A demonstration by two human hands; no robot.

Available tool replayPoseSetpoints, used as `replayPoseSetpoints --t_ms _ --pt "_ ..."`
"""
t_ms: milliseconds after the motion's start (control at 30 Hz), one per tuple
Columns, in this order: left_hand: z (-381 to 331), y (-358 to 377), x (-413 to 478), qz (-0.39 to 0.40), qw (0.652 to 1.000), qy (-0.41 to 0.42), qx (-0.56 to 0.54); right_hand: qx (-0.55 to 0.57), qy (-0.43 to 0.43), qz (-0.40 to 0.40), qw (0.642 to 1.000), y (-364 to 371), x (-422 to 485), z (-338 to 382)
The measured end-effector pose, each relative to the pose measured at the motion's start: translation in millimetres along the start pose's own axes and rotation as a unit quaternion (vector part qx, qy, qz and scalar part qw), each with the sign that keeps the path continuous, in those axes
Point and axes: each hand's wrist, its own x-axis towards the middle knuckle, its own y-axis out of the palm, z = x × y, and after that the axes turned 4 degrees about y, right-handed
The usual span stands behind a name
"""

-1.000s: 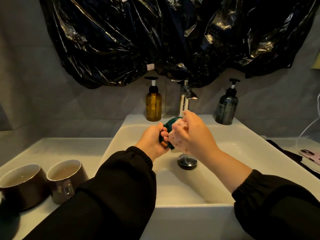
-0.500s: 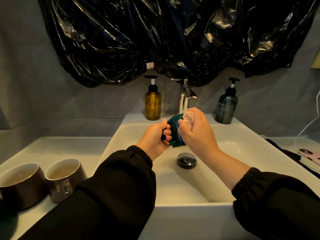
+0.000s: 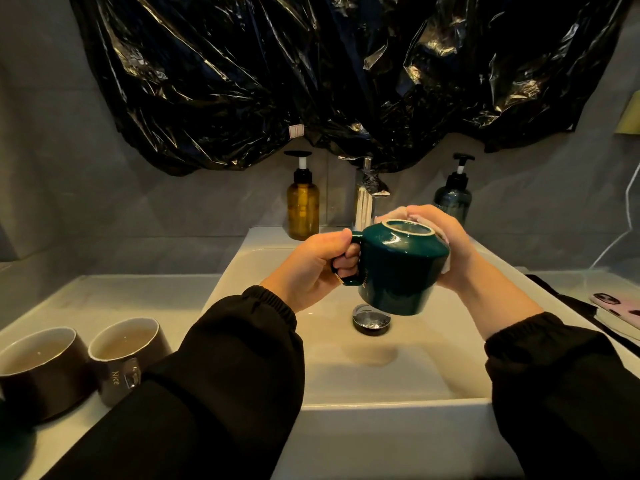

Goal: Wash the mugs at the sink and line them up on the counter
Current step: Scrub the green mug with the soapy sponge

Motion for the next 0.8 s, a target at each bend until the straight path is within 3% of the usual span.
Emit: replayPoseSetpoints --t_ms 67,133,233,400,500,633,800 --pt "-2.4 -0.1 -0.2 -0.024 1.0 0.002 0.0 -0.053 -0.043 0.015 0.998 -0.6 -2.4 4.2" --pt "-3.8 -0.4 0.1 -0.043 0.999 0.0 0.001 -0.168 -0.1 -0.024 0.98 1.1 -7.0 6.8" --pt "-2.1 -2.2 2.7 -0.077 0.997 -0.013 0.005 -0.331 -0.22 -0.09 0.913 9.6 -13.1 1.6" --pt "1.4 -6.0 7.4 -0.154 0.986 -0.03 -0.054 -0.457 -0.296 -0.124 0.829 19.7 -17.7 -15.5" --pt "-0.4 -12.2 8.3 -0.197 0.958 -0.039 -0.205 -0.551 -0.298 -0.099 0.773 17.2 -19.7 -23.1" --pt "-6.5 -21.3 9.8 -0.245 0.907 -0.067 -0.336 -0.62 -0.239 -0.053 0.745 22.5 -18.9 -31.0" --pt "-3.4 -13.0 6.1 -0.248 0.898 -0.143 -0.333 -0.654 -0.46 -0.2 0.566 21.6 -6.8 -28.3"
